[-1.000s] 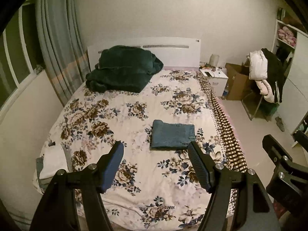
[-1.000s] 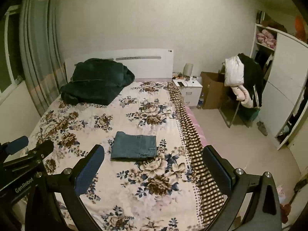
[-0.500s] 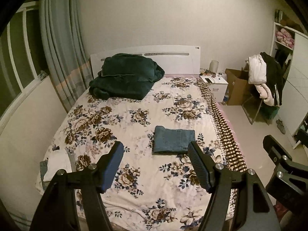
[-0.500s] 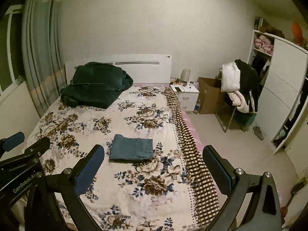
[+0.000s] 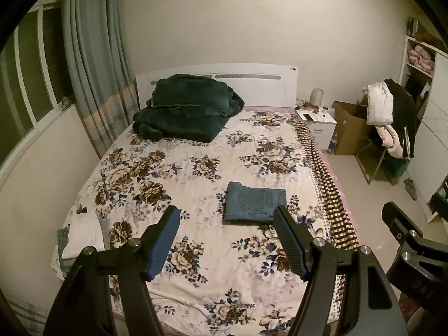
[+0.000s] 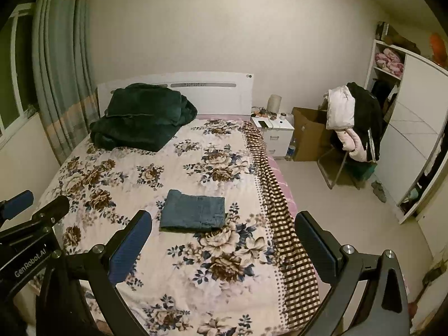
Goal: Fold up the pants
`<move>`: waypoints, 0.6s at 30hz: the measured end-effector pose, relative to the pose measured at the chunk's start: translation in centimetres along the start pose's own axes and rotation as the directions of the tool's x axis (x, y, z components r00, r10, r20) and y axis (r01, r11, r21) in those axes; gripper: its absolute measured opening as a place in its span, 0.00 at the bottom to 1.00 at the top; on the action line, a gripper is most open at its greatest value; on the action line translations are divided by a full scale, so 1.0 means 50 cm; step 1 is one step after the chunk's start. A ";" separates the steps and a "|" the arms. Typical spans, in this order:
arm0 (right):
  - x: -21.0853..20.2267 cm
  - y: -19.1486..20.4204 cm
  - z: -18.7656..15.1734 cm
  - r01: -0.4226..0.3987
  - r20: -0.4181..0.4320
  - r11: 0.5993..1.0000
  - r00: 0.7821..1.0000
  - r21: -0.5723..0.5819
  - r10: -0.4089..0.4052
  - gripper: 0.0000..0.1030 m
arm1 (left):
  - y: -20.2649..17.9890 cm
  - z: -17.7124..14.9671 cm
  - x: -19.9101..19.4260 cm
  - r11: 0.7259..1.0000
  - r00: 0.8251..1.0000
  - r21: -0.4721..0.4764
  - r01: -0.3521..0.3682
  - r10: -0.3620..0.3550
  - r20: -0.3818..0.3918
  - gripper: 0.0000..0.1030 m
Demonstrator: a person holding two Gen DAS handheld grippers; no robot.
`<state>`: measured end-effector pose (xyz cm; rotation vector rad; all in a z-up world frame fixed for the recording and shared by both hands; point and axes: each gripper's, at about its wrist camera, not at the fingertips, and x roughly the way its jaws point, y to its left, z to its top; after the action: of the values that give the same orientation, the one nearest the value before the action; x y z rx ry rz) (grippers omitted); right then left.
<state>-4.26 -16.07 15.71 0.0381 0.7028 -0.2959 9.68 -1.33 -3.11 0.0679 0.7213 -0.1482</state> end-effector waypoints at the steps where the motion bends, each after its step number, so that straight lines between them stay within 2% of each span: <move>1: -0.001 0.001 -0.001 0.001 0.000 1.000 1.000 0.001 -0.001 1.00 | 0.001 0.000 0.000 1.000 1.000 0.001 0.001 -0.001 0.001 0.66; 18: 0.013 -0.007 0.002 -0.010 -0.007 1.000 1.000 0.001 0.010 1.00 | -0.004 0.004 0.001 1.000 1.000 0.002 -0.006 0.006 0.000 0.66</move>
<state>-3.82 -16.59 15.40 0.0439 0.7090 -0.2870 9.82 -1.53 -3.00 0.0721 0.7209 -0.1428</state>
